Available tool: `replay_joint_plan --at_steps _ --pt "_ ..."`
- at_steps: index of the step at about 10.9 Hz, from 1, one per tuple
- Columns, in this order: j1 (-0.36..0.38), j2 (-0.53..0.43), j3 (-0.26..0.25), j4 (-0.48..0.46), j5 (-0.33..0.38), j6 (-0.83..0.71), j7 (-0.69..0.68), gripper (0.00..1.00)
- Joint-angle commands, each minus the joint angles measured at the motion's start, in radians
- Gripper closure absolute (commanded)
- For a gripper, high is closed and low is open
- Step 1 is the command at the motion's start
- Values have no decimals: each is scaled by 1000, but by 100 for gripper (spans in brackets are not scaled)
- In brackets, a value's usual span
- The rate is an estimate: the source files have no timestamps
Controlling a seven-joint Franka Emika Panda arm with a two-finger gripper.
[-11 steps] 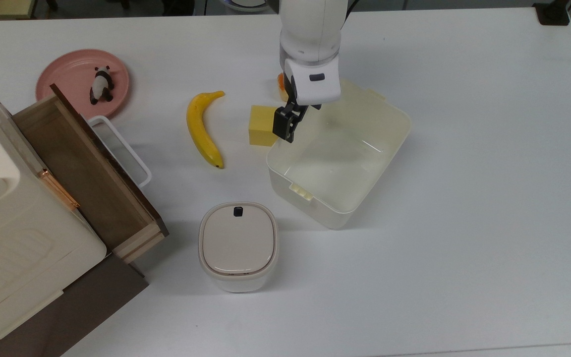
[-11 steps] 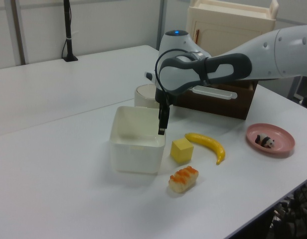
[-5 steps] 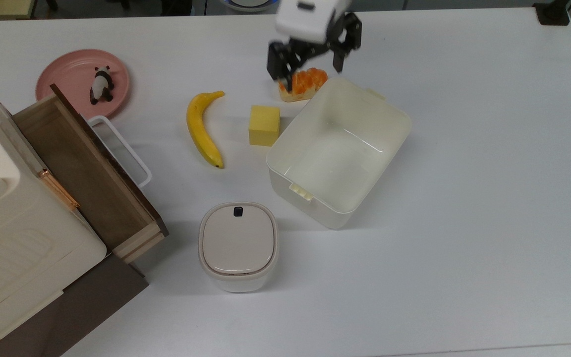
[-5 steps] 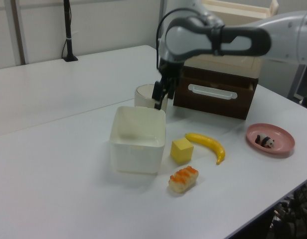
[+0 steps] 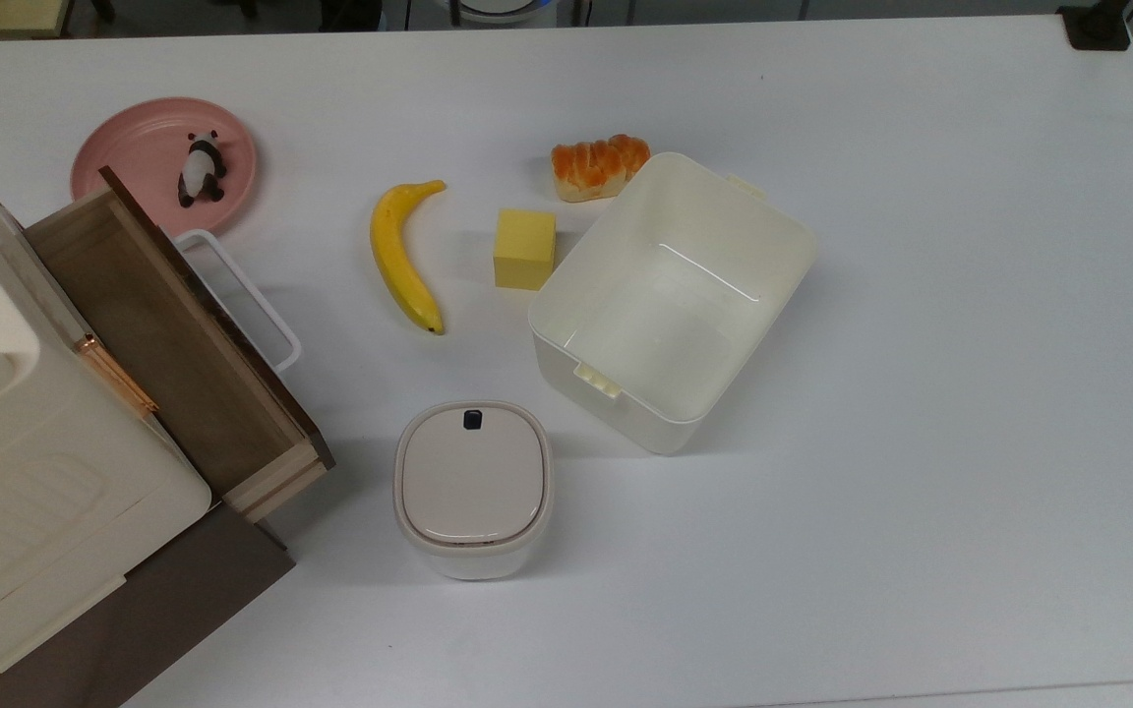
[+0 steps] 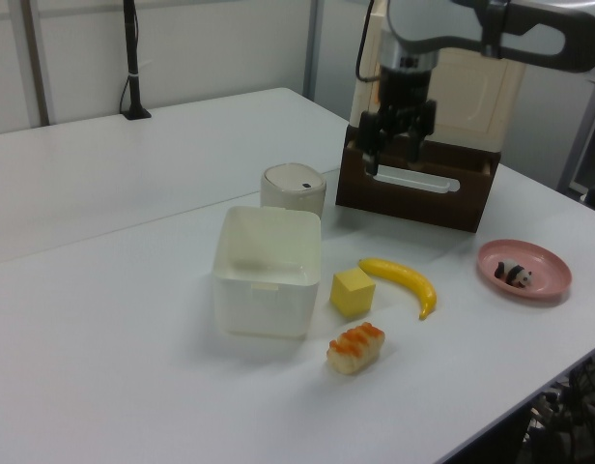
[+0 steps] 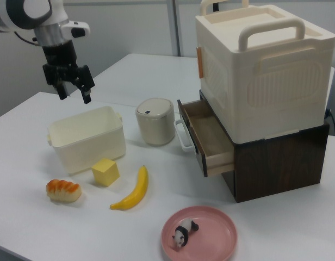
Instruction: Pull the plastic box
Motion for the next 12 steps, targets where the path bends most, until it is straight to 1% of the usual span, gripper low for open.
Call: replay_joint_plan --at_steps 1,5,6,7,9,12 --pt "-13 0 -18 33 -24 -12 113 0" --pt "-9 6 -38 30 -15 -13 116 0" --pt "-5 7 -58 28 -8 -7 116 0" --pt "-4 9 -67 25 5 10 115 0" --pt "-4 12 -75 16 22 46 110 0" --pt "-2 12 -72 4 25 40 102 0"
